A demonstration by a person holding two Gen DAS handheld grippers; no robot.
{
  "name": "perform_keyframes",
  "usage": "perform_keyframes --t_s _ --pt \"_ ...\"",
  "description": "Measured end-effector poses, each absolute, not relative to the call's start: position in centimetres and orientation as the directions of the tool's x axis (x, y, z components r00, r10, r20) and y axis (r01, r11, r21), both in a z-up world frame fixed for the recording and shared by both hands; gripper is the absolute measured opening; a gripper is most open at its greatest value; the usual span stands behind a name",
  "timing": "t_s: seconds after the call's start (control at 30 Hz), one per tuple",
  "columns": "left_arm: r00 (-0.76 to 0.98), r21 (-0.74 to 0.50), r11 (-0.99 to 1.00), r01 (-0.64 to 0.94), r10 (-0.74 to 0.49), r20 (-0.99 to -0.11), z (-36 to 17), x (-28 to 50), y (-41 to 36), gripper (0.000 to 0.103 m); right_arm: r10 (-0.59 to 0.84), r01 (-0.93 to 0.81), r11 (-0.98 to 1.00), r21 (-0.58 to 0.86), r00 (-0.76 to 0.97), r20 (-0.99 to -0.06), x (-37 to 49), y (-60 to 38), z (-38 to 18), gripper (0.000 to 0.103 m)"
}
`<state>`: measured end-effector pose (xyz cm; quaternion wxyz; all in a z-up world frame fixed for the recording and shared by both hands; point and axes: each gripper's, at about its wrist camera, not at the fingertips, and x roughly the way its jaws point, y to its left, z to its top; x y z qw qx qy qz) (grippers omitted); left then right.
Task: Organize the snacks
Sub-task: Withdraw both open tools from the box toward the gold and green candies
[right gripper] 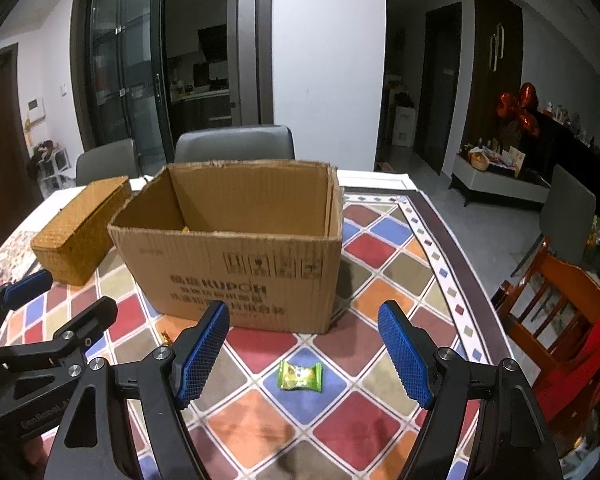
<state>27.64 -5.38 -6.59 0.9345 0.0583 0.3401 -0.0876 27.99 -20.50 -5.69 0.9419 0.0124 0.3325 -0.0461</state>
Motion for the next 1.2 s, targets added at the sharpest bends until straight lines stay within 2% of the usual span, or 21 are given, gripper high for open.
perform_keyframes --t_s 0.5,1.2 --pt "0.701 0.036 0.977 0.210 -0.125 -0.702 -12.2 28.8 -5.0 0.085 -0.076 0.089 0.996 -0.016 0.718 -0.692 29.1 -20.0 -11.0 0.078" --pt "0.649 0.035 0.981 0.192 -0.100 -0.754 -16.8 31.0 -5.5 0.072 -0.076 0.107 0.994 -0.010 0.636 -0.768 31.2 -20.5 -16.1 0.078"
